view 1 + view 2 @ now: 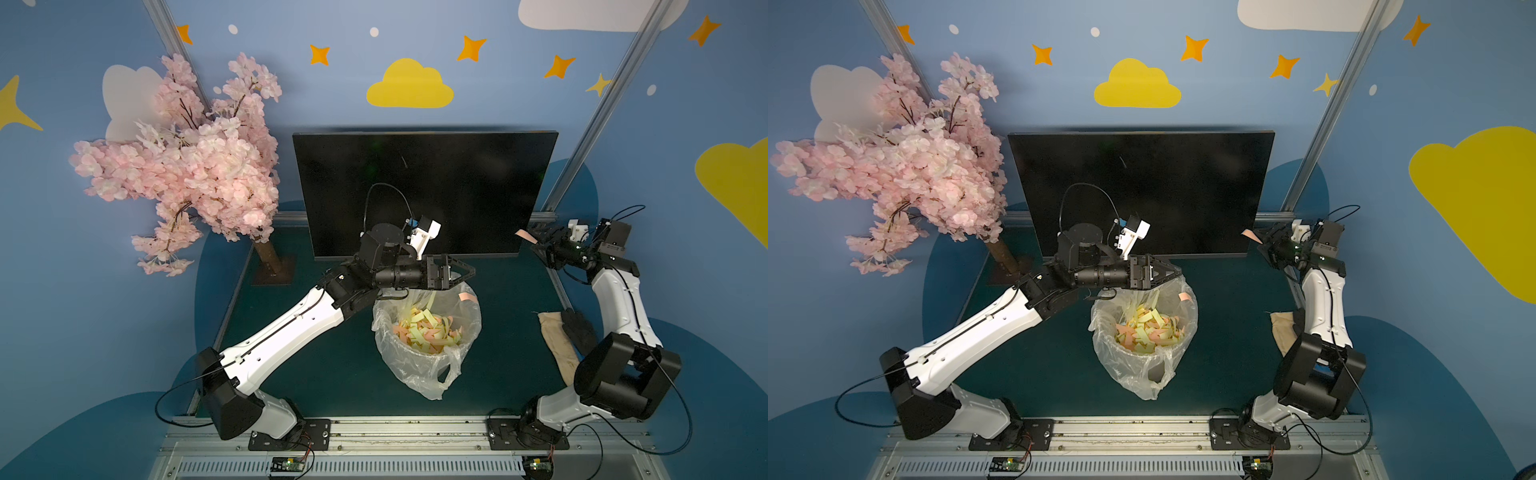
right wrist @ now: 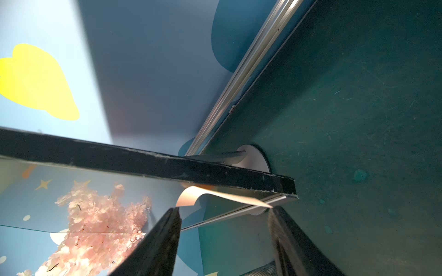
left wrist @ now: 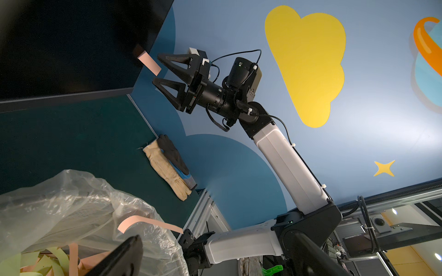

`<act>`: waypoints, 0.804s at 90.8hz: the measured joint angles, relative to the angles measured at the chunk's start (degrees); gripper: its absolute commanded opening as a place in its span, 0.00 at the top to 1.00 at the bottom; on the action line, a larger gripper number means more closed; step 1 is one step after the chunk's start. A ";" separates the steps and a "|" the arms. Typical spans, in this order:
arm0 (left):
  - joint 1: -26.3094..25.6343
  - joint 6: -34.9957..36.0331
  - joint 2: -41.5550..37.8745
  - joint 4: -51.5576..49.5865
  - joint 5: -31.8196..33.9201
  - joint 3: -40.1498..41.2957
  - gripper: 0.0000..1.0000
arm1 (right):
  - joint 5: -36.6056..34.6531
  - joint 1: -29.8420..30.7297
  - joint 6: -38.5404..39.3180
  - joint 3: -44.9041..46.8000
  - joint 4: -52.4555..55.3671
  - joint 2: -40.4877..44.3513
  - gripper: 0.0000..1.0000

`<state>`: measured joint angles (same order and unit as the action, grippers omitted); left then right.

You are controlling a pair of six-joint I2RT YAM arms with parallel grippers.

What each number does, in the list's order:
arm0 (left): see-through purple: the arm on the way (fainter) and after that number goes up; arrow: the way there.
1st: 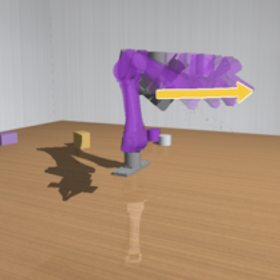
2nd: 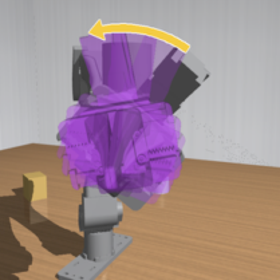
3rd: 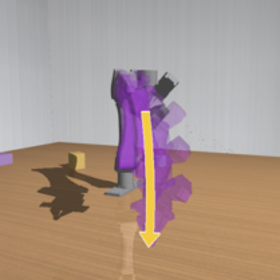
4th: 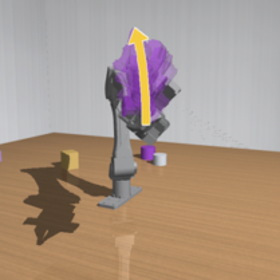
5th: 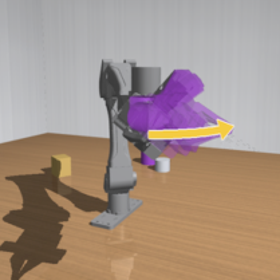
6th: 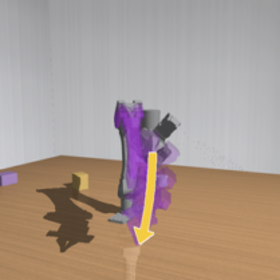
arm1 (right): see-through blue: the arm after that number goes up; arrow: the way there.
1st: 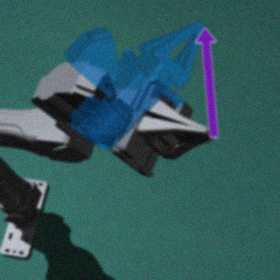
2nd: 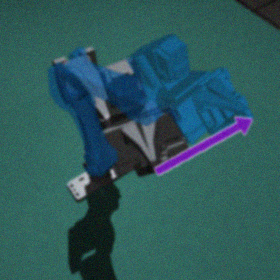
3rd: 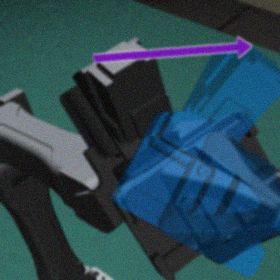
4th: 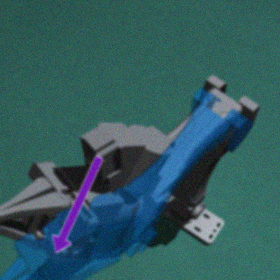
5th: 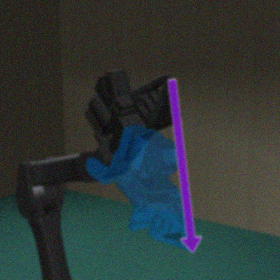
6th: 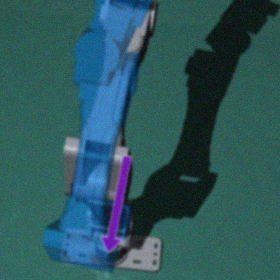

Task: Remove the sticky note from the monitor
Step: Tear off the sticky note from the monitor.

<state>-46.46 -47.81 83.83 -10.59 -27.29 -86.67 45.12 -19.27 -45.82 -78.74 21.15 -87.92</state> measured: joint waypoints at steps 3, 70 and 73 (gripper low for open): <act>0.09 0.00 0.00 0.02 0.00 0.00 0.00 | 0.00 -0.02 0.13 -0.04 0.00 -0.02 0.40; 0.33 -0.02 0.00 0.44 -0.17 0.00 0.00 | 1.18 -1.42 2.14 -0.13 0.15 -0.72 0.87; 0.33 -0.04 0.00 0.44 -0.17 0.00 0.00 | 1.27 -1.55 2.29 -0.11 0.15 -0.72 0.92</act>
<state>-46.13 -47.86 83.83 -10.15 -27.46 -86.67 46.39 -20.82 -43.53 -78.85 21.30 -88.64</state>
